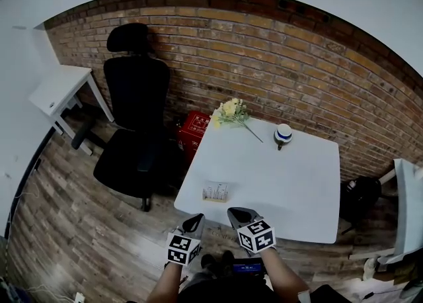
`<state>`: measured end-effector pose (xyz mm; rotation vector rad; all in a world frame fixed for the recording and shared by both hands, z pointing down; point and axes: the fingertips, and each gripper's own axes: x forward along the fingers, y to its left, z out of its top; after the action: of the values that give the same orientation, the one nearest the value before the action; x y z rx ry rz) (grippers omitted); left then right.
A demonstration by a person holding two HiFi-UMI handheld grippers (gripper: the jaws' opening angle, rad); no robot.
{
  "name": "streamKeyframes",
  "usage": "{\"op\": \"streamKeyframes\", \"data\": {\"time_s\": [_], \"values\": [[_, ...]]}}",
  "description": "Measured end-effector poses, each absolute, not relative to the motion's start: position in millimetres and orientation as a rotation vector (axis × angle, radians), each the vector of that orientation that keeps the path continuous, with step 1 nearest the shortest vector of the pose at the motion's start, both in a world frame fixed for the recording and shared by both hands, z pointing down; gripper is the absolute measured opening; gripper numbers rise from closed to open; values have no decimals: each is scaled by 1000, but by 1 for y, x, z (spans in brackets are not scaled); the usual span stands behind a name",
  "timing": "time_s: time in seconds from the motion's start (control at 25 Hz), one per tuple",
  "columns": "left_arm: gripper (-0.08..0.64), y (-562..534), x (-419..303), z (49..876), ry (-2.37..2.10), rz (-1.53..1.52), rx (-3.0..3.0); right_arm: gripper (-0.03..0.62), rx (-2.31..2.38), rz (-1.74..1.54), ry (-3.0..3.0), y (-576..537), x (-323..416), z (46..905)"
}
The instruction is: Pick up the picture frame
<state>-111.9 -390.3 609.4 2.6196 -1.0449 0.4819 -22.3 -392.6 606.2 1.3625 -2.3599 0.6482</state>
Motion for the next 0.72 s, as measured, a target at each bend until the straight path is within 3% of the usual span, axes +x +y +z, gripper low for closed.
{"op": "streamKeyframes", "data": {"time_s": [0.72], "values": [[12, -398, -92, 602, -1124, 582, 2630, 9, 1334, 665, -2394, -405, 0, 601]]}}
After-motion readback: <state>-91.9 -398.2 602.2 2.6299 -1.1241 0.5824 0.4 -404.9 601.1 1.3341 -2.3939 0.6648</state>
